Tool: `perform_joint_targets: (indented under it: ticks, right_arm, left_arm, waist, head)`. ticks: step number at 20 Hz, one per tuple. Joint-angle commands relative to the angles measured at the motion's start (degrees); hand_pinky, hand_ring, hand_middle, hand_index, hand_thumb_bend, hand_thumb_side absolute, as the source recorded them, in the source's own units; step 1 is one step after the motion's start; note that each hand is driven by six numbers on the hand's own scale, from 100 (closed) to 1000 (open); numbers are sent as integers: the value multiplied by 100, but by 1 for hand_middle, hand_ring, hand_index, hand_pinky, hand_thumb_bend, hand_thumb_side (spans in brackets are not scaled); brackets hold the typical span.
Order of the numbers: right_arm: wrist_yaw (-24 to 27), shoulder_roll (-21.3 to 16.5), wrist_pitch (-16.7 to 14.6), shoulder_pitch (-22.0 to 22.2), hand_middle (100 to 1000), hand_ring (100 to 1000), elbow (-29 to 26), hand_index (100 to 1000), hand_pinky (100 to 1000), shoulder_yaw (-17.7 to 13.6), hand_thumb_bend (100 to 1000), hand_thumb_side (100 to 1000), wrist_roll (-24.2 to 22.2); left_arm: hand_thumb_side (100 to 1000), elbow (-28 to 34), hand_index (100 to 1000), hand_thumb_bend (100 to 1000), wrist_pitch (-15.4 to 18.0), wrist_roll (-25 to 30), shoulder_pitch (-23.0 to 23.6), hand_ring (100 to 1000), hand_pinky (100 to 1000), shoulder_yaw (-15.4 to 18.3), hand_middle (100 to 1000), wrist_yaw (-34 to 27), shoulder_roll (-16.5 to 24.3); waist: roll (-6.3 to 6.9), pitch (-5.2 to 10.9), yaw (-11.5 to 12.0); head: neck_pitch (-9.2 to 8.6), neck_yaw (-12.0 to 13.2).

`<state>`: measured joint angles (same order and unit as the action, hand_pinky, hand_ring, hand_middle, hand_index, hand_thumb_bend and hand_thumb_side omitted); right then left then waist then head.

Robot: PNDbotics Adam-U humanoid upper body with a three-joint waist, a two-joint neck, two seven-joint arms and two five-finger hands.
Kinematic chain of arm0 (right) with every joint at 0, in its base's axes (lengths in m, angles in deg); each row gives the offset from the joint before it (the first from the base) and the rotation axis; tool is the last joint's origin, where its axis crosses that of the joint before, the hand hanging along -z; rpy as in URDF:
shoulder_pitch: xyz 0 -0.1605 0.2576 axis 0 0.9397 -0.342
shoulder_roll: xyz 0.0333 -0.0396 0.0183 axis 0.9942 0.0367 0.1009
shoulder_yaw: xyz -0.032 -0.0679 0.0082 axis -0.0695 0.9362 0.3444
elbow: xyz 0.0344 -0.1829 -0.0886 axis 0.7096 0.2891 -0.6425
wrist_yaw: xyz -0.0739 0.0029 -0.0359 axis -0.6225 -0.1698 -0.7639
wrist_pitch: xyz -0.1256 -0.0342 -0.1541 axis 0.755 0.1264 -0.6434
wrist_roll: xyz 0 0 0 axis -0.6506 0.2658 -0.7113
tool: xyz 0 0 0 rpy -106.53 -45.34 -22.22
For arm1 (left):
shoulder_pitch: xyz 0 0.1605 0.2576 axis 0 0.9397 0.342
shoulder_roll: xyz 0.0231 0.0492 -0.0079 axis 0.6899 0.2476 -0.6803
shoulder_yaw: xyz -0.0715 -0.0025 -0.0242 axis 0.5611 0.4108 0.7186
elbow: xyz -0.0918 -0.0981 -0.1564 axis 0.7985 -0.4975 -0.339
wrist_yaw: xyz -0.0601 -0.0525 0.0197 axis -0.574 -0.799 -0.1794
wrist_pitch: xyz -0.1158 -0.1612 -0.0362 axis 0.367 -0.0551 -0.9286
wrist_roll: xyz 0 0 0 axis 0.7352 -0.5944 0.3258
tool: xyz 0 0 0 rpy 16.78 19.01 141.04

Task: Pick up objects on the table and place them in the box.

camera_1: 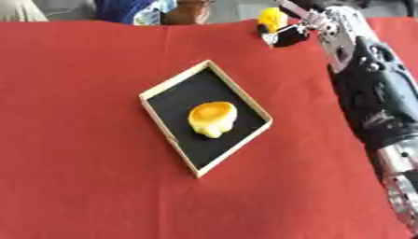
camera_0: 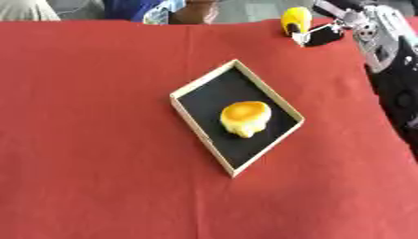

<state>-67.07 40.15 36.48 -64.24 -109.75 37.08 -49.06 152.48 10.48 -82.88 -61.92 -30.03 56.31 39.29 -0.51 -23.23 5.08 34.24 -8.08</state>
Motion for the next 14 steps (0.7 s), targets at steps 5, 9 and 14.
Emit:
perform_joint_targets:
  ticks: [5,9,14]
  right_arm:
    - [-524,-50,305,-288,913,1000,210,978,916,-223,120,241,-84]
    - [-668,-66,417,-356,914,1000,260,981,918,-353,117,239,-190]
    - [-749,-148,605,-420,917,1000,323,982,920,-504,112,231,-207]
  left_arm:
    - [680,92,788,100,1,31,-50,845,886,9,664,-26,117]
    - [678,92,788,100,15,14,-72,845,885,19,664,-18,143]
    - [677,92,788,100,27,-32,-72,845,885,47,665,8,174]
  waist:
    - [-10,47,49]
    - [-12,3,85]
    - [-25,-25,115]
  head:
    - [-138,-67]
    - [-188,-99]
    - [-265,-128]
